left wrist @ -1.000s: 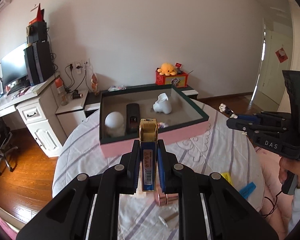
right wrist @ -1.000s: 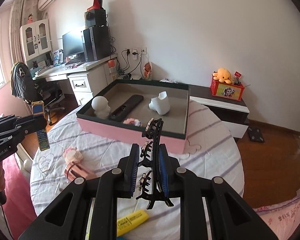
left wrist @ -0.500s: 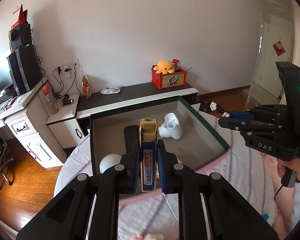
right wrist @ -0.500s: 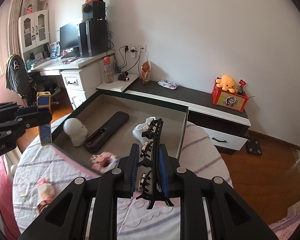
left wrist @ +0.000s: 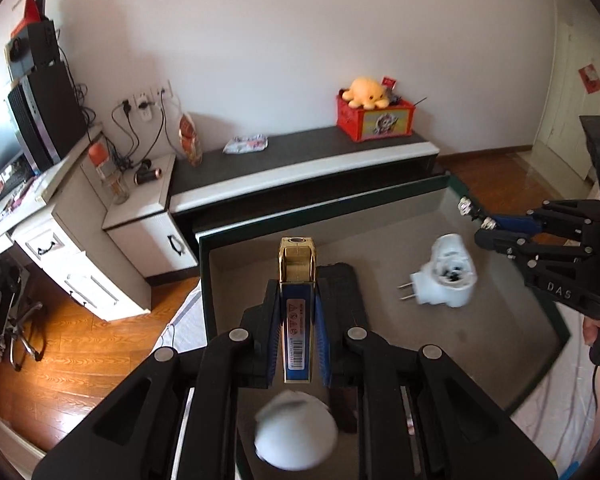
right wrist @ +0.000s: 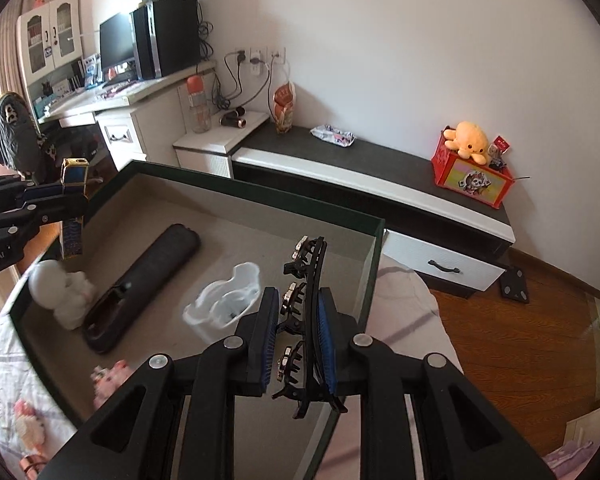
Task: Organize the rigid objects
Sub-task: 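Carry the tube in the left tool while the right tool carries the clip into the pink box, then open the left tool to release the tube while the right tool releases the clip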
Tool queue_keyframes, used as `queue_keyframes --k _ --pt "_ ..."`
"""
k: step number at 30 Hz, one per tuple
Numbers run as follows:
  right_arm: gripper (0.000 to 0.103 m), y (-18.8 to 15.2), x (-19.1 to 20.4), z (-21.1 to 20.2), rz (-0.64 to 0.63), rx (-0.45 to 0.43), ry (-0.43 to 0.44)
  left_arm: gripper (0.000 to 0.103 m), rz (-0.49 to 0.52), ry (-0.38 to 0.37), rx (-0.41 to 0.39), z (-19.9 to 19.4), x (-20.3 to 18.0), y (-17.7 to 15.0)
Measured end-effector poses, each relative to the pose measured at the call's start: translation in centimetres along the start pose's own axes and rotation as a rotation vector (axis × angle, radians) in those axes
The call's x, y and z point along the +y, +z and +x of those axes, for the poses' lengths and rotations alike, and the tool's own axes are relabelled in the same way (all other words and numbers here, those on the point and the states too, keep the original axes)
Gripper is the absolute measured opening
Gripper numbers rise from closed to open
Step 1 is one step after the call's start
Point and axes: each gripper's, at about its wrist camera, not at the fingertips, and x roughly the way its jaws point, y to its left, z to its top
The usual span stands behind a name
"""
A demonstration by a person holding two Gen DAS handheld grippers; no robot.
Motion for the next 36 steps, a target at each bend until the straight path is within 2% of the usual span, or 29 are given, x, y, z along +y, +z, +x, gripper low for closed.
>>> queue_keyframes --k 13,16,20,22,24,30,32,34,36 --pt "0.02 1.1 -0.7 3.1 0.002 0.048 0.003 0.016 -0.078 0.02 0.072 4.2 2.1 -1.3" --pt "0.02 1.3 -0.5 3.4 -0.013 0.058 -0.01 0.016 -0.116 0.007 0.038 3.6 2.9 -1.3" --pt "0.02 1.5 -0.5 3.6 -0.013 0.064 -0.019 0.018 -0.114 0.021 0.044 3.7 2.7 -1.5" --pt "0.02 1.5 -0.4 3.6 -0.016 0.064 -0.032 0.033 -0.106 0.034 0.037 3.6 2.6 -1.5" --pt "0.021 1.5 -0.5 3.6 -0.016 0.061 -0.036 0.042 -0.102 0.03 0.029 3.4 2.6 -1.5" --pt "0.025 1.3 -0.6 2.9 0.005 0.034 -0.049 0.048 -0.11 0.041 0.014 2.8 2.8 -1.5" --pt "0.032 1.2 -0.4 2.3 0.004 0.022 -0.052 0.052 -0.115 0.036 0.004 2.2 2.8 -1.6" --pt "0.042 1.1 -0.2 1.7 0.007 0.013 -0.059 0.061 -0.109 0.044 -0.004 1.6 2.6 -1.9" --pt "0.043 0.8 -0.2 0.8 0.019 0.006 -0.052 0.062 -0.098 0.05 -0.013 0.6 2.3 -2.2"
